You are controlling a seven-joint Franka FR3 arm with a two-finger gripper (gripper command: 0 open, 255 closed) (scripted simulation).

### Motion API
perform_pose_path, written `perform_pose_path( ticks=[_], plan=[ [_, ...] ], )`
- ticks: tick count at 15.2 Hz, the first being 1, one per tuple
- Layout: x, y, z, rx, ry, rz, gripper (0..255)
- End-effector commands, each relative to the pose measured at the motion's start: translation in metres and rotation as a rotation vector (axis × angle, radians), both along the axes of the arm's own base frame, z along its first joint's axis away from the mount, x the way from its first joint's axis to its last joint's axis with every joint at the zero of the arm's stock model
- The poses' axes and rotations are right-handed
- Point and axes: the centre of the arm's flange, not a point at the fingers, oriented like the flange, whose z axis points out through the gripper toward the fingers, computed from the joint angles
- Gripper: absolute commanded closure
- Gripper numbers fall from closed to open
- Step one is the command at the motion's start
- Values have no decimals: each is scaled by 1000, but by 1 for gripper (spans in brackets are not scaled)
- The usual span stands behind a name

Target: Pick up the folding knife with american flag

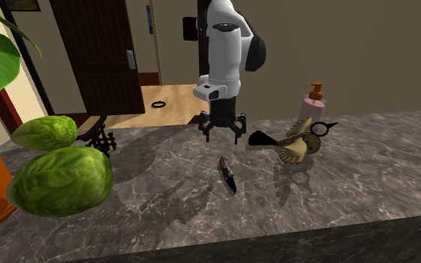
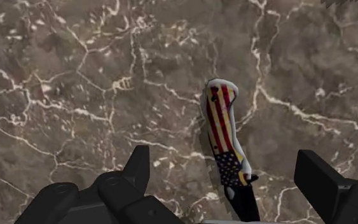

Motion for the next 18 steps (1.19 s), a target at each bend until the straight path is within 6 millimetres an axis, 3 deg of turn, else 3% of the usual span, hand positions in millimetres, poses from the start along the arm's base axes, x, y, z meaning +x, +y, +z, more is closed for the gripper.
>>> perform_pose_path(
  ticks=[1, 5, 13, 15, 16, 18],
  plan=[
    [19, 12, -15, -1, 3, 2, 0],
    [58, 37, -43, -3, 10, 6, 0],
    [59, 37, -84, -3, 10, 6, 0],
    [59, 37, -84, -3, 10, 6, 0],
    [58, 37, -84, -3, 10, 6, 255],
    [59, 38, -84, -3, 10, 6, 255]
  ],
)
